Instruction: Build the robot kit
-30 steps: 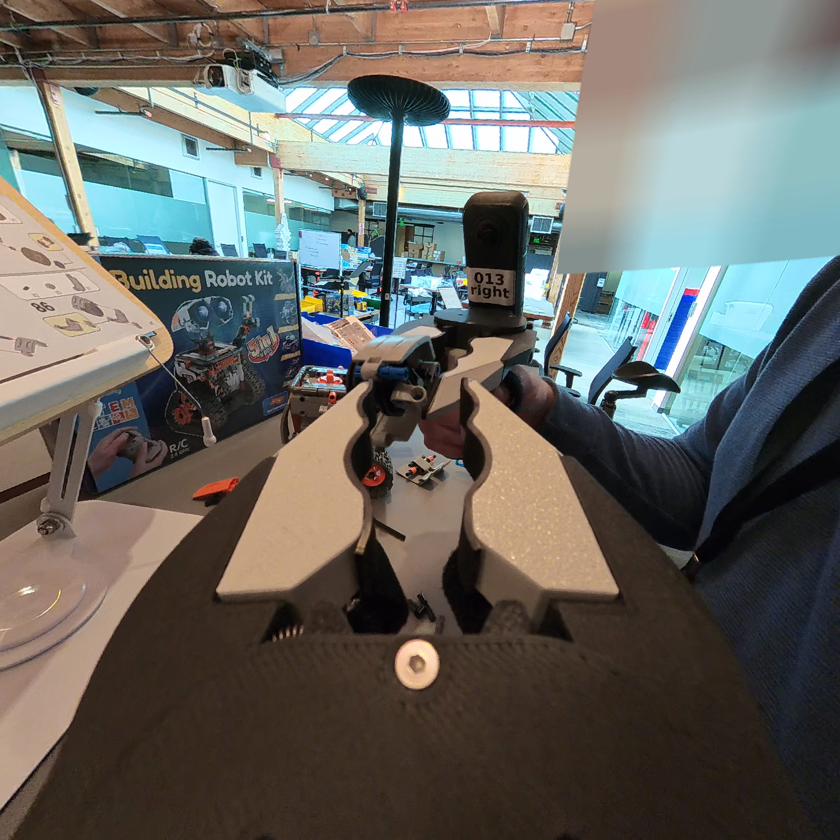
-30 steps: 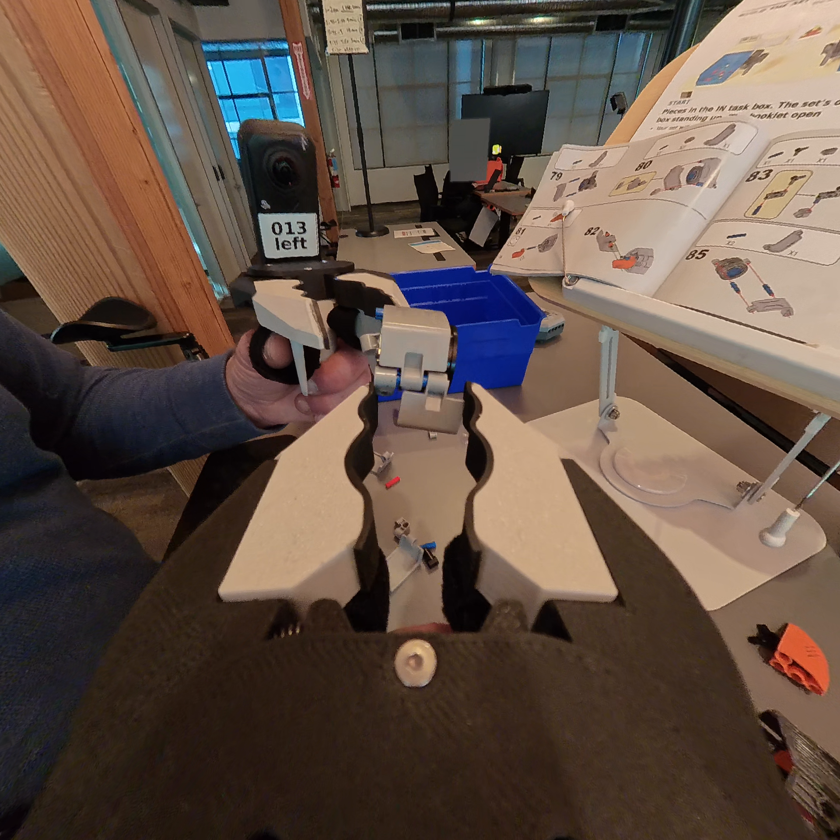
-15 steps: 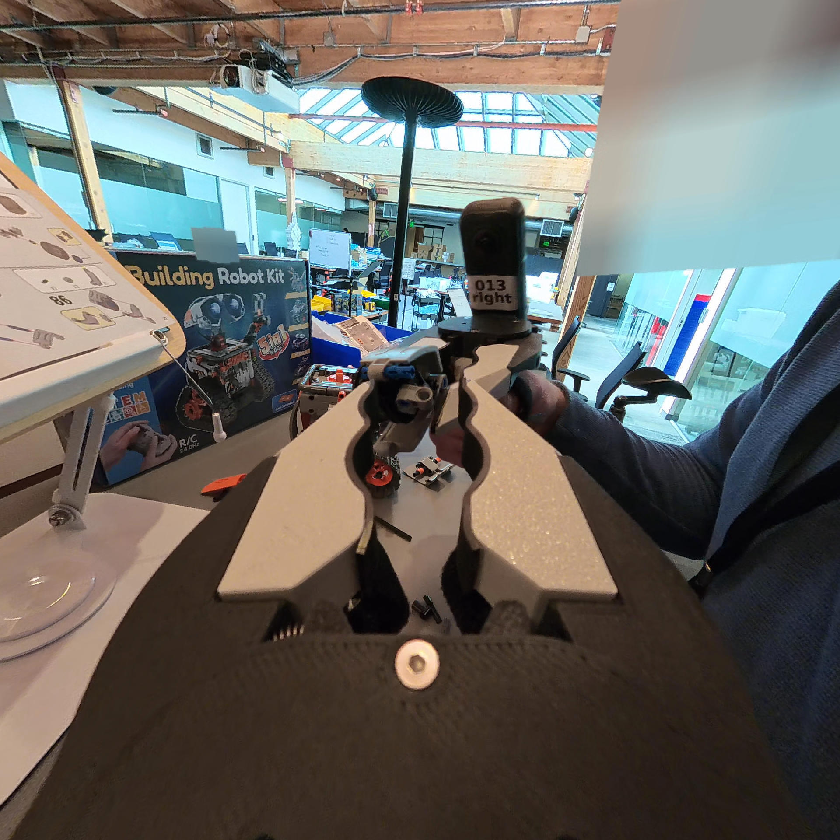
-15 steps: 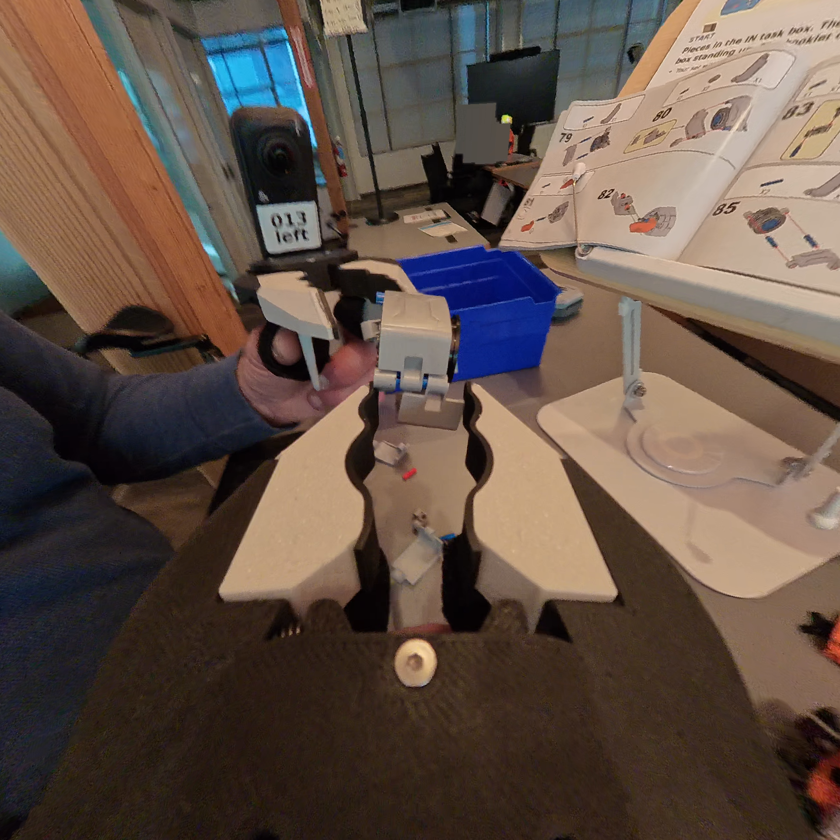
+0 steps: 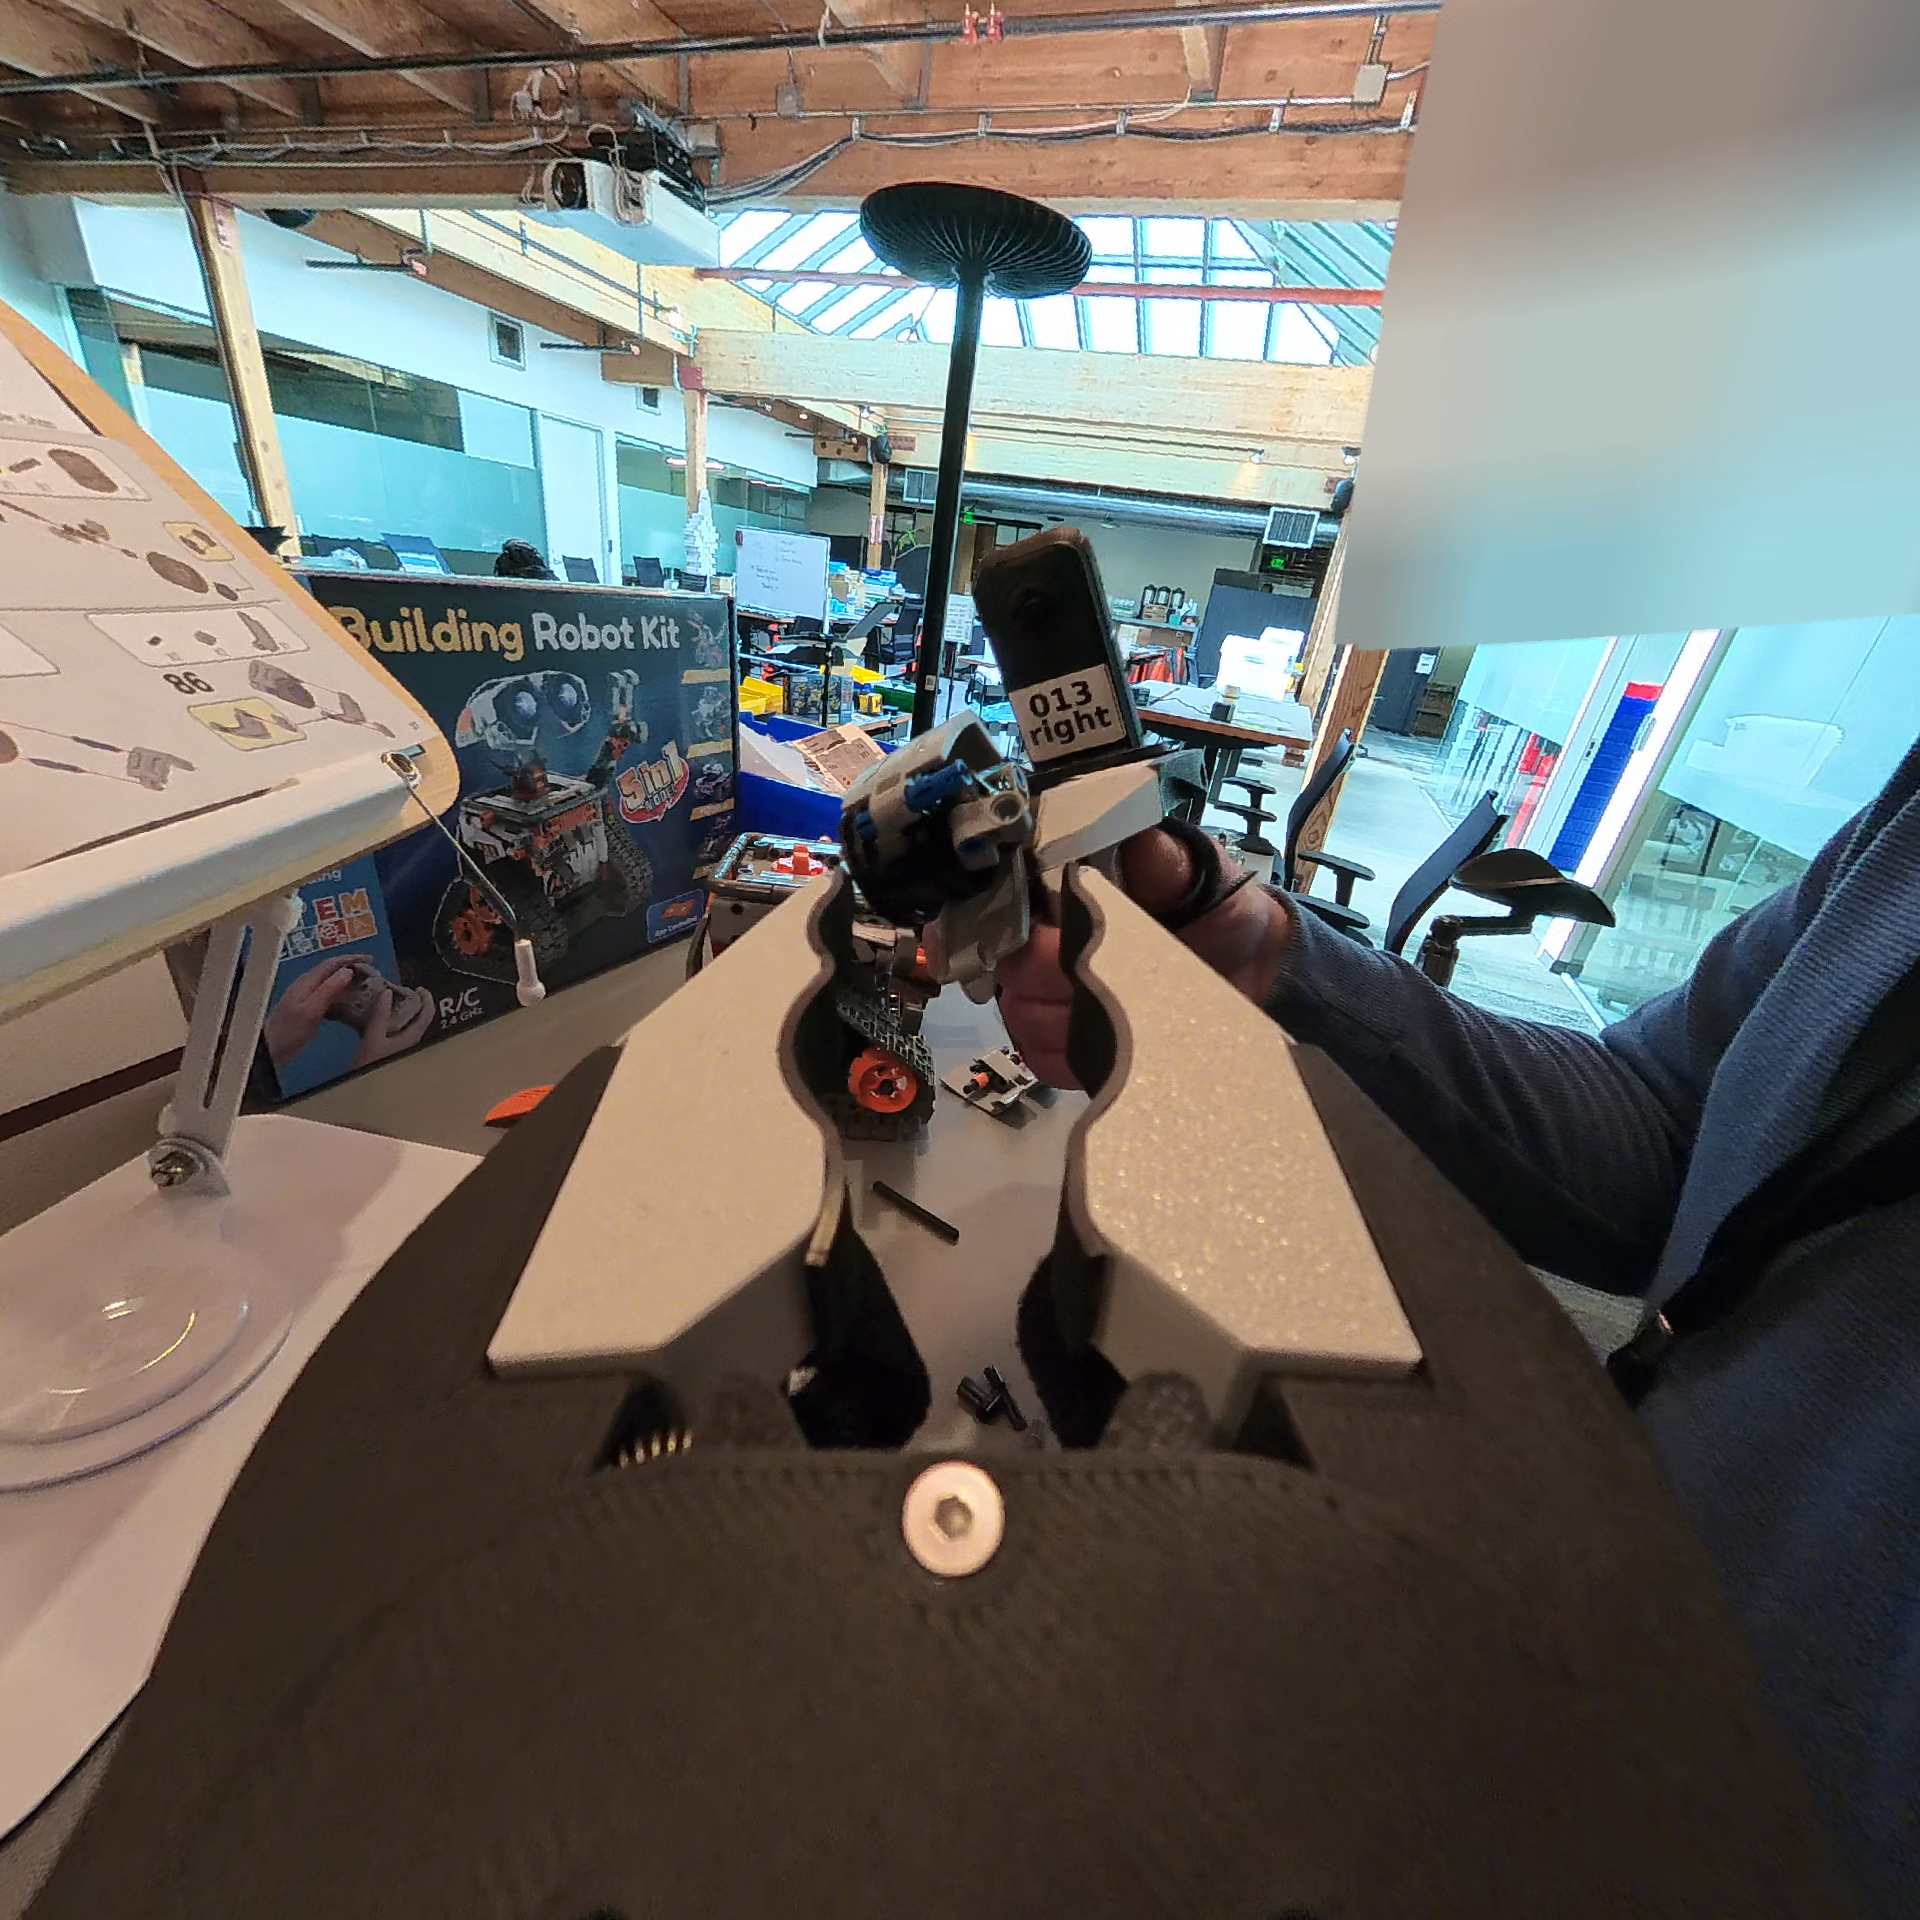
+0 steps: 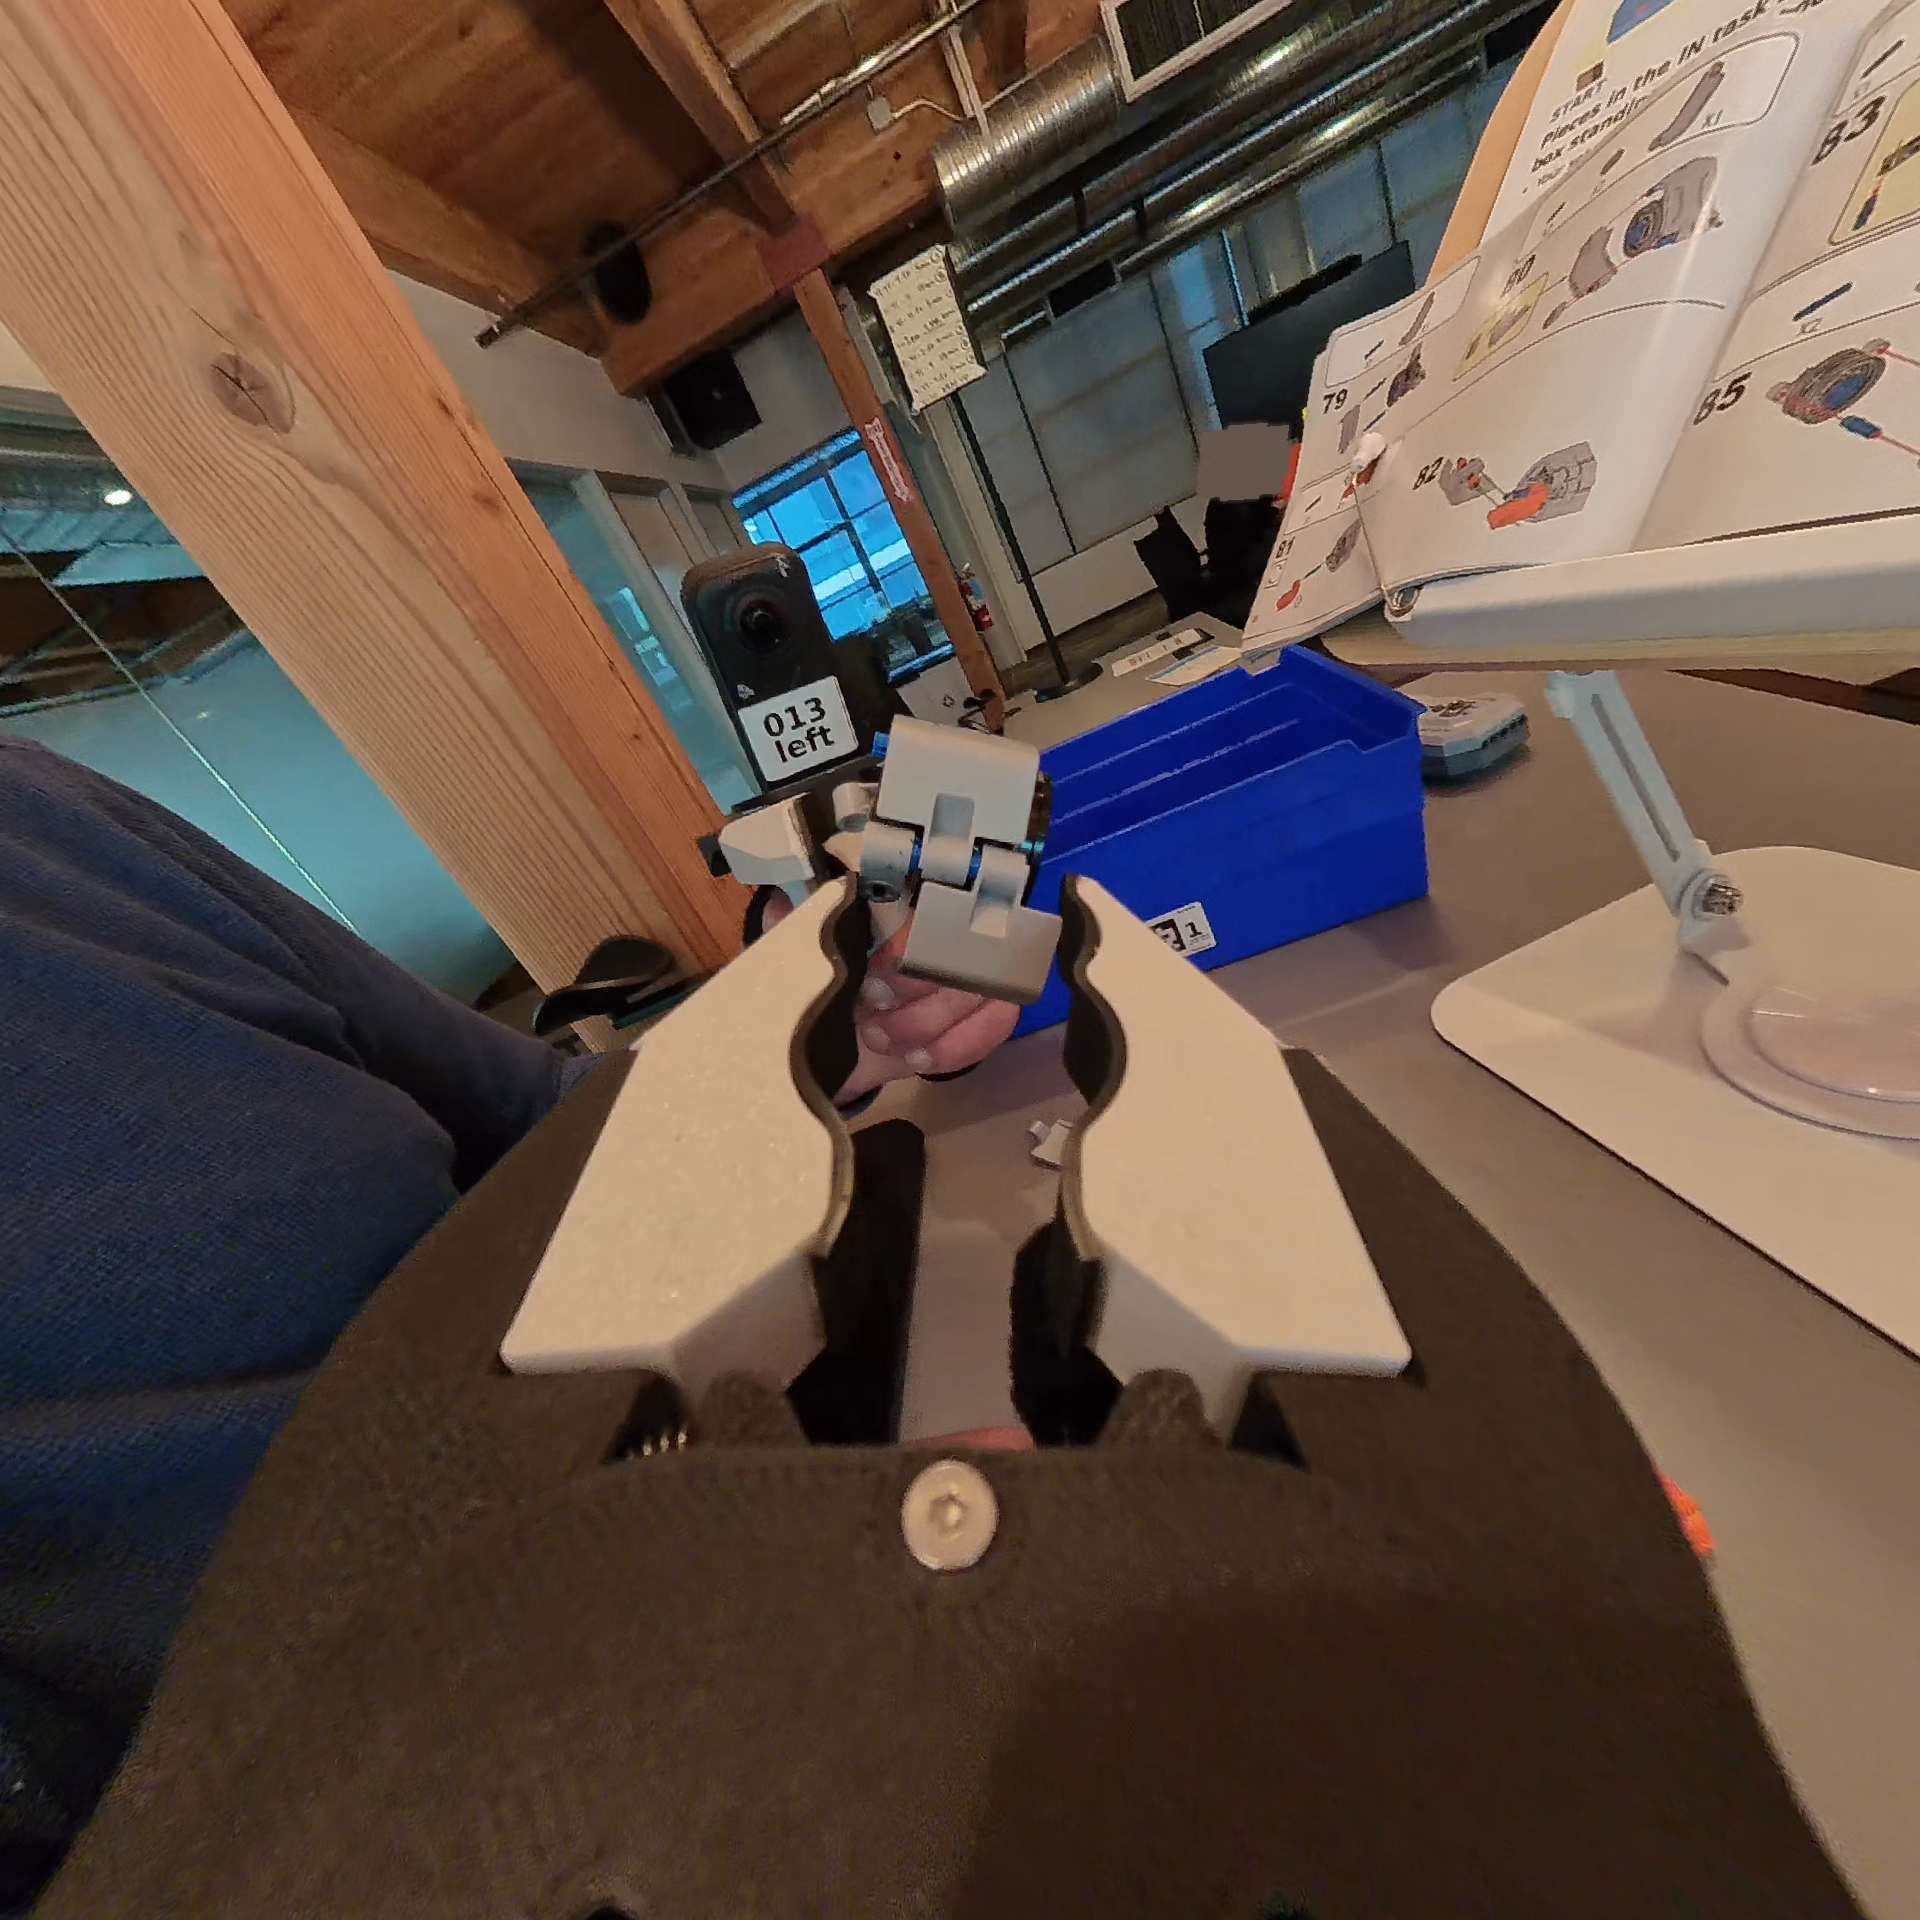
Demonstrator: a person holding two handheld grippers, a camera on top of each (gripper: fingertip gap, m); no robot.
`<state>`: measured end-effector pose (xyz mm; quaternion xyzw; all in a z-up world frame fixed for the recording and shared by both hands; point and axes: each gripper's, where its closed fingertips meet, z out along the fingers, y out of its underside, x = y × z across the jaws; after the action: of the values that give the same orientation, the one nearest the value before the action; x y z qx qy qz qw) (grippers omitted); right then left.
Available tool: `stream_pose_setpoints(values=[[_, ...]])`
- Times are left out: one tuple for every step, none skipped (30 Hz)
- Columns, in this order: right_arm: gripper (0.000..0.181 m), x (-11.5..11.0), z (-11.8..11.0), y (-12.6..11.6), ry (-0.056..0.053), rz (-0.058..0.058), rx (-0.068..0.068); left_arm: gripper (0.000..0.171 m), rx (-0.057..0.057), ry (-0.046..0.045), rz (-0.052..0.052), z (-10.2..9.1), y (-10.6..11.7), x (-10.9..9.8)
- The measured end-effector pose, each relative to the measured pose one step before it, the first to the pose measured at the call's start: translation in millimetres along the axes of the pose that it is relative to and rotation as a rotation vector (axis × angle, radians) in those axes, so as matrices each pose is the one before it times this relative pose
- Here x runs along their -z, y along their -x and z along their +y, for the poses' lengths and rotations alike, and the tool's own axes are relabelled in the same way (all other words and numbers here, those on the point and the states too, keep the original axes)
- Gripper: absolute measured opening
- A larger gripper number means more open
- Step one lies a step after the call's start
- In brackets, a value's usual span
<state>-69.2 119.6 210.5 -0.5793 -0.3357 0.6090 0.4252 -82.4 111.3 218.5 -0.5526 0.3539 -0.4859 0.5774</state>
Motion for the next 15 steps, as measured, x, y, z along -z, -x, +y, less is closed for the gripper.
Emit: stream_pose_setpoints(values=[[0.034,0.39,-0.65,0.28,-0.0058,-0.0075,-0.0086,0.036,-0.0014,0.00401,0.0005,0.62,-0.23,-0.58],[0.034,0.66,-0.97,0.13,-0.0079,-0.0058,-0.0084,0.036,-0.0033,0.00925,-0.0013,1.57,-0.06,-0.95],[0.034,0.54,-0.97,0.43,-0.0084,-0.0085,-0.0111,0.036,-0.0092,0.01103,-0.0032,1.88,-0.34,-1.27],[0.034,0.48,-0.90,0.41,-0.0081,-0.0090,-0.0116,0.036,-0.0158,0.01334,-0.0037,2.18,-1.08,-1.77],[0.034,0.38,-0.89,0.38,-0.0086,-0.0082,-0.0101,0.036,-0.0179,0.01921,-0.0028,2.86,-1.59,-2.35],[0.034,0.39,-1.37,0.59,-0.0116,-0.0102,-0.0123,0.036,-0.0210,0.02159,-0.0055,3.24,-1.32,-2.89],[0.035,0.30,-1.67,1.14,-0.0134,-0.0142,-0.0152,0.036,-0.0223,0.01956,-0.0053,2.81,-1.69,-2.99],[0.035,0.05,-1.32,0.85,-0.0119,-0.0118,-0.0133,0.036,-0.0216,0.01521,-0.0029,1.93,-2.06,-3.10],[0.035,-0.03,-0.82,0.29,-0.0090,-0.0074,-0.0099,0.035,-0.0261,0.01687,-0.0067,2.01,-1.81,-3.19],[0.035,-0.15,-0.54,0.12,-0.0082,-0.0051,-0.0085,0.033,-0.0341,0.02571,-0.0163,2.99,-0.48,-3.23],[0.035,-0.42,-0.82,0.27,-0.0110,-0.0056,-0.0074,0.031,-0.0429,0.02993,-0.0233,3.47,0.20,-3.12],[0.034,-0.43,-0.79,0.45,-0.0112,-0.0049,-0.0070,0.028,-0.0463,0.02848,-0.0189,3.12,-0.70,-2.82],[0.034,-0.73,0.25,0.05,-0.0032,-0.0016,-0.0048,0.023,-0.0461,0.01829,-0.0175,1.36,-1.06,-2.00],[0.034,-0.66,0.64,0.19,0.0003,-0.0011,0.0000,0.019,-0.0410,0.01244,-0.0262,0.42,0.62,-1.21],[0.034,-0.54,0.36,0.55,-0.0004,-0.0032,-0.0014,0.013,-0.0339,0.01032,-0.0267,0.34,1.53,-0.76]])
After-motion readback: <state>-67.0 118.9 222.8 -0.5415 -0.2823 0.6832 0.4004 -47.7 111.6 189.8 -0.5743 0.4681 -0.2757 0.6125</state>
